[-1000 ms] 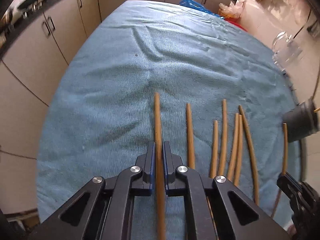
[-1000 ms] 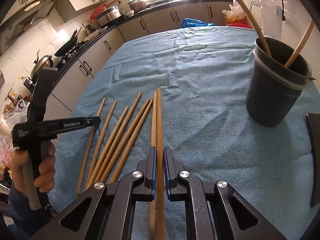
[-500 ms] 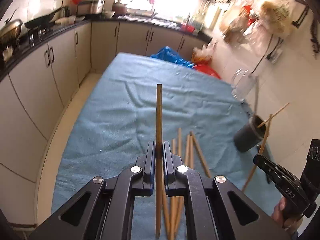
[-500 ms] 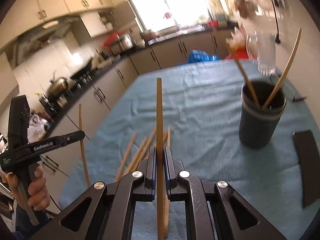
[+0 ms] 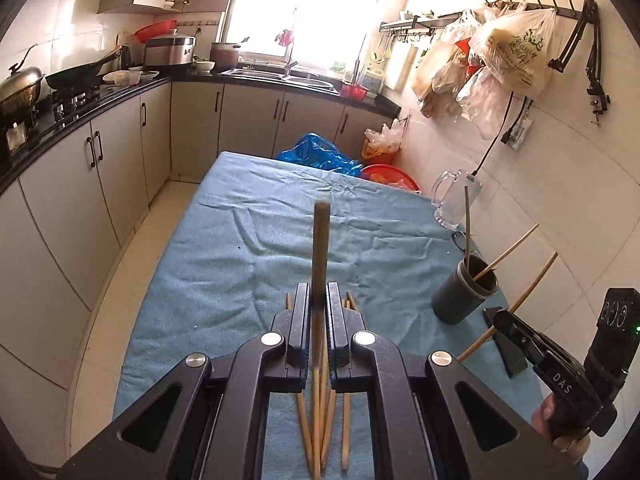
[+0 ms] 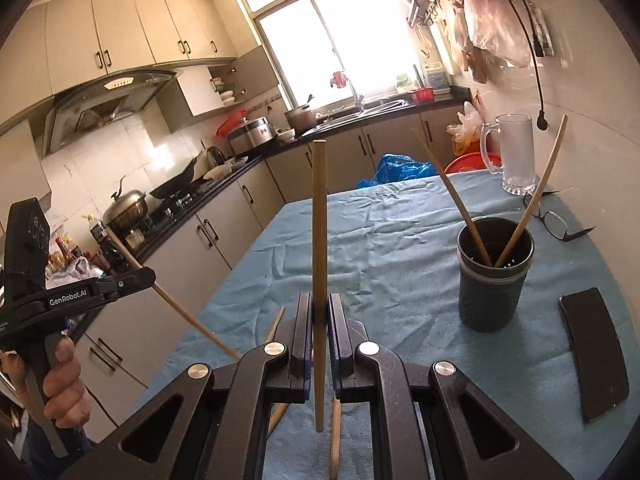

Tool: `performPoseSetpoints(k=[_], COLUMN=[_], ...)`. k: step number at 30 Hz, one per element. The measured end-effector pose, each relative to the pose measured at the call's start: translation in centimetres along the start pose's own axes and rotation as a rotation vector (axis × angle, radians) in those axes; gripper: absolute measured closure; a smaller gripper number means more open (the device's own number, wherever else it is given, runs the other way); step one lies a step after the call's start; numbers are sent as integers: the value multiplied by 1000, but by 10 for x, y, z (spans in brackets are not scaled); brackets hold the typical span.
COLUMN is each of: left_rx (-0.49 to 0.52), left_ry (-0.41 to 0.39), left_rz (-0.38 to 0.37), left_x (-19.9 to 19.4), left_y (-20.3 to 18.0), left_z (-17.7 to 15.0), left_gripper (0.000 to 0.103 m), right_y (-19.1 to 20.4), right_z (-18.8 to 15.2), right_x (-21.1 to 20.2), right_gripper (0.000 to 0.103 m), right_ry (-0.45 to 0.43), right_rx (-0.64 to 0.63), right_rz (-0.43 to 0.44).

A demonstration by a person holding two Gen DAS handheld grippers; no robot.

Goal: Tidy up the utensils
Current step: 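Lift the chopstick upright with the left tool and carry it over the grey cup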

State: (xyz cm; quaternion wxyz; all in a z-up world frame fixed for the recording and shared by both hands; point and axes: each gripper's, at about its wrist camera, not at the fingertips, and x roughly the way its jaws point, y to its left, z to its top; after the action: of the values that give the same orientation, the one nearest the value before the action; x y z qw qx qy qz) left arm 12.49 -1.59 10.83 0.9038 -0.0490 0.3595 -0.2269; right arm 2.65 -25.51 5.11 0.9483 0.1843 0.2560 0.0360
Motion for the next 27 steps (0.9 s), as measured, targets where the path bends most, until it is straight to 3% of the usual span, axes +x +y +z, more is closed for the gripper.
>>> performPoseSetpoints(k=[17,27], left_rx=[32,94], left_ry=[24,49], left_rz=[-56,-134], left_x=[2,9], left_y=[-30,-77], left_z=[-1,11], left_gripper=[96,96], right_y=[-30,-68], right_z=[7,22], right_x=[-33,-70], right_gripper=[95,95], right_ry=[-74,-173], right_rx=[78,156], right_rz=[-26,-80])
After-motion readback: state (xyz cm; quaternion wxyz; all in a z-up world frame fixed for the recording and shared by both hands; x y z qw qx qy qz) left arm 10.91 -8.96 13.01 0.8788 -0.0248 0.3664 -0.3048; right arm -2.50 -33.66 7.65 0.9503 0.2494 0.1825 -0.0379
